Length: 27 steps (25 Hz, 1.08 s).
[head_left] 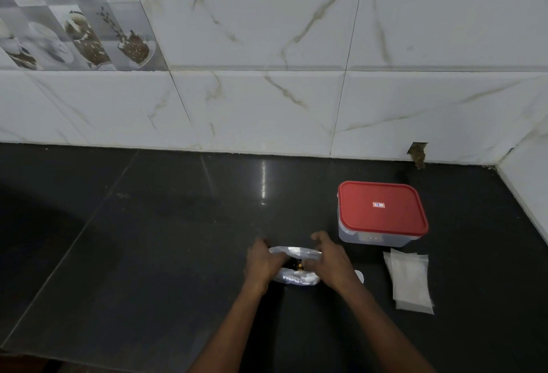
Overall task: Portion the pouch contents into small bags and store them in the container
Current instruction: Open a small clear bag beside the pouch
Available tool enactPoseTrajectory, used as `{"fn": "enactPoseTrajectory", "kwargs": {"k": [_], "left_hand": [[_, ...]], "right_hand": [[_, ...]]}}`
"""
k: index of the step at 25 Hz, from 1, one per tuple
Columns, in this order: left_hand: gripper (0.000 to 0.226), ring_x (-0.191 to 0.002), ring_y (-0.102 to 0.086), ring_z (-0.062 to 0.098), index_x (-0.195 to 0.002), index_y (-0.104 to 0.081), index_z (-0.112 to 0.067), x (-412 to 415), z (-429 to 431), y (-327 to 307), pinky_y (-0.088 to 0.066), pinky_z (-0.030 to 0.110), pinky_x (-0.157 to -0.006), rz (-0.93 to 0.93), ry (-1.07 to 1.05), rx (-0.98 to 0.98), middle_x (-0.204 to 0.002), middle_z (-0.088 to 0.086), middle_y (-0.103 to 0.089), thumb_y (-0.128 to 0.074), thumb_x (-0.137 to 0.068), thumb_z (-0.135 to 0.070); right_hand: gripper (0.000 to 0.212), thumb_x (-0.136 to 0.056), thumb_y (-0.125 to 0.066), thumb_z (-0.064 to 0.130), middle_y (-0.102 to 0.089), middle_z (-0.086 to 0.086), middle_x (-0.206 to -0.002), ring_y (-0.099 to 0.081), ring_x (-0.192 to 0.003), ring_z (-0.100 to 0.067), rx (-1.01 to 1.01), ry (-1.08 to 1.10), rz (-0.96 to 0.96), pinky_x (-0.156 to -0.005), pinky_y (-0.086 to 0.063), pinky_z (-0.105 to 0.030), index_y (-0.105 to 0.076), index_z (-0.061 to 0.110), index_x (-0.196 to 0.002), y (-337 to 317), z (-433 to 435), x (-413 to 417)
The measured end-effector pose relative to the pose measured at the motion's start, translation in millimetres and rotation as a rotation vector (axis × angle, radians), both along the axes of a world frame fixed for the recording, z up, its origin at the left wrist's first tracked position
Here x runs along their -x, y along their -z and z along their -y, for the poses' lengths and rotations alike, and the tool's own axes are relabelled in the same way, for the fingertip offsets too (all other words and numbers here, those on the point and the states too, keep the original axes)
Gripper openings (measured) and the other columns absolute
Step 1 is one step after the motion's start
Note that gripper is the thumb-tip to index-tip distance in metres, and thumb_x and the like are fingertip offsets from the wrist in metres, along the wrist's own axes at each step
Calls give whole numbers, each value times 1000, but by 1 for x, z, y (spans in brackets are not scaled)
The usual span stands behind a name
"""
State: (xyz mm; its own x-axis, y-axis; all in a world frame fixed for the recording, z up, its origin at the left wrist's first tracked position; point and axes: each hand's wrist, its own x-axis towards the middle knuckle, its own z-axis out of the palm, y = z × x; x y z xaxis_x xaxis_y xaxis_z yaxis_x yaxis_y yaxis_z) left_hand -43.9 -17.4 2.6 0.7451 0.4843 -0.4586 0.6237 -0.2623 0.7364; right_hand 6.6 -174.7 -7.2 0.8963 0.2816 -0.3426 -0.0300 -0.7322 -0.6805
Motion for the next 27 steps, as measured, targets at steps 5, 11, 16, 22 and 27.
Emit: {"fn": "enactPoseTrajectory", "kwargs": {"k": [5,11,16,22,27], "left_hand": [[21,-92,-57,18,-82,-61,-13,23,14,17,-43,5,-74,319,57,-258,-107,-4,-41,-61,-80,9],[20,-111,-61,30,-100,-75,-15,4,20,5,-54,37,-88,-33,245,-459,-126,11,-54,-62,-90,-28],[35,-109,-62,36,-120,-64,-23,18,19,8,-52,41,-91,-108,394,-583,-135,10,-39,-47,-93,-9],[37,-104,-66,29,-125,-70,-25,13,7,17,-53,35,-94,24,382,-416,-119,8,-55,-56,-94,-11],[35,-96,-67,27,-113,-73,-24,18,13,13,-53,35,-82,-3,298,-553,-117,5,-54,-49,-92,-8]], "right_hand": [[33,-85,-54,19,-34,7,-143,-53,-116,-22,121,-290,265,-84,-47,-35,-48,33,-115,-16,0,17],[23,-94,-51,27,-41,-6,-135,-60,-104,-26,468,-78,201,-79,-48,-34,-65,17,-108,-12,-28,22],[57,-83,-70,33,-37,-8,-128,-61,-106,-31,491,-116,164,-81,-53,-39,-41,26,-132,1,-19,28],[23,-93,-55,31,-57,-7,-112,-61,-100,-24,248,-76,95,-77,-48,-32,-64,23,-113,0,-5,6],[21,-94,-56,29,-54,-5,-116,-64,-97,-25,502,-20,287,-73,-49,-32,-60,21,-113,-1,-19,20]]}}
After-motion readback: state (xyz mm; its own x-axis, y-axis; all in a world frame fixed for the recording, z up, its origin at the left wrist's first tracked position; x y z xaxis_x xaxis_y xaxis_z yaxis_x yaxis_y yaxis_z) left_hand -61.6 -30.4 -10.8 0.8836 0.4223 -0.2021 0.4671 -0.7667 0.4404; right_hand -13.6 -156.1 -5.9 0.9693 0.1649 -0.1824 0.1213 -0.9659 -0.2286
